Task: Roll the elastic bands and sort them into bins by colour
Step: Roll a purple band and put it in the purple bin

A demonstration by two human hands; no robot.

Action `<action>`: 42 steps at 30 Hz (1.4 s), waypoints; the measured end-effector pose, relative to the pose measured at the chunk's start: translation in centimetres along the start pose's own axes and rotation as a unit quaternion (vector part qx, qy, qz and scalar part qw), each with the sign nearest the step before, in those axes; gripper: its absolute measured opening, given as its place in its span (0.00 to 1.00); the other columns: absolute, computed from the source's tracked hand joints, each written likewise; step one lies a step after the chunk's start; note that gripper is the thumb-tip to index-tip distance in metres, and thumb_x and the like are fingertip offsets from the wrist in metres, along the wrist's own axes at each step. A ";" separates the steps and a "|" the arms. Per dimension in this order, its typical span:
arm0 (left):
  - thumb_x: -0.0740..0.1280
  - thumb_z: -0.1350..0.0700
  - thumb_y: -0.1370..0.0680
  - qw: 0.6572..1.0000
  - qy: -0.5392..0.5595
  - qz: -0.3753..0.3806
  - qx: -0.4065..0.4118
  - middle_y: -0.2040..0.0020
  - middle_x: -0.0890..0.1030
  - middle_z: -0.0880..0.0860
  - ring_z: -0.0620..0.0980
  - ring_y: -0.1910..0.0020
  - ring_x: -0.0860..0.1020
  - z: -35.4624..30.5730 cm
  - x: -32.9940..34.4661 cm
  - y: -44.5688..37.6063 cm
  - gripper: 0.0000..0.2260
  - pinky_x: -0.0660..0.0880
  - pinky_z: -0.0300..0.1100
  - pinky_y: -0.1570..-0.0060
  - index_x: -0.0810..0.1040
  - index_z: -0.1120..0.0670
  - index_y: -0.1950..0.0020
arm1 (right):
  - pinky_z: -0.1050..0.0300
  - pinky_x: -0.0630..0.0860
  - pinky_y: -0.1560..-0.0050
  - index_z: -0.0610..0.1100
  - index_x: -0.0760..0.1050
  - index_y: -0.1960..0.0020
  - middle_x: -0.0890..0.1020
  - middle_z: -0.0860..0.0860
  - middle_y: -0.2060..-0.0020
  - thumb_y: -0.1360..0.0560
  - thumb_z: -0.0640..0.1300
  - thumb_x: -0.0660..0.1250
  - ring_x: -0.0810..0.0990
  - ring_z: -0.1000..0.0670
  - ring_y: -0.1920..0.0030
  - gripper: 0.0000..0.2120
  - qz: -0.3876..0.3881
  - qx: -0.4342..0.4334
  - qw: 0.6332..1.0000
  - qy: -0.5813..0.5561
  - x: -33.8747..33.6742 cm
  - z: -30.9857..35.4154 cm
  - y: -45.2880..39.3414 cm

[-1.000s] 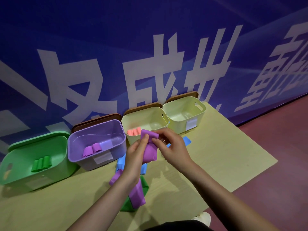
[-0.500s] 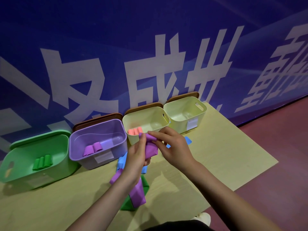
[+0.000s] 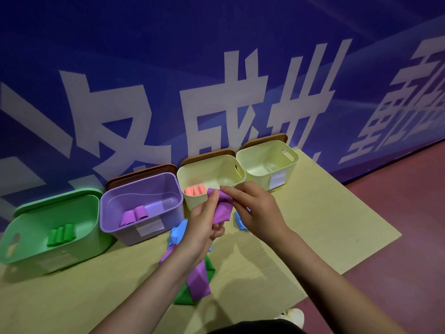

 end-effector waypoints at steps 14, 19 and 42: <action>0.54 0.62 0.17 0.995 -0.001 0.098 0.017 0.76 0.62 0.47 0.42 0.79 0.58 0.7 0.0 -1.1 0.10 0.58 0.33 0.74 0.73 0.57 0.52 | 0.61 0.76 0.48 0.43 0.77 0.37 0.78 0.46 0.46 0.20 0.44 0.58 0.78 0.54 0.48 0.15 0.108 0.283 0.911 -0.280 3.1 -4.3 1.6; 0.56 0.62 0.18 0.989 -0.105 0.102 0.030 0.71 0.70 0.46 0.41 0.75 0.65 -0.3 -0.4 -1.8 0.09 0.63 0.32 0.72 0.76 0.55 0.47 | 0.56 0.74 0.61 0.39 0.79 0.47 0.79 0.43 0.64 0.23 0.42 0.66 0.76 0.53 0.66 0.08 0.132 0.347 0.887 -0.275 4.5 -5.1 1.4; 0.60 0.55 0.22 0.962 0.198 0.031 -0.185 0.48 0.82 0.65 0.59 0.51 0.83 1.2 -5.0 -1.7 0.17 0.78 0.45 0.48 0.76 0.69 0.45 | 0.58 0.74 0.59 0.41 0.81 0.47 0.77 0.51 0.61 0.29 0.39 0.69 0.74 0.53 0.61 0.11 0.100 0.061 0.990 -0.073 6.7 -0.3 -3.5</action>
Point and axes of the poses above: each hand's wrist, its own y-axis away from the middle knuckle, its own x-axis out of the palm, z = x × y, the point moved 10 cm from there along -y, towards the middle knuckle
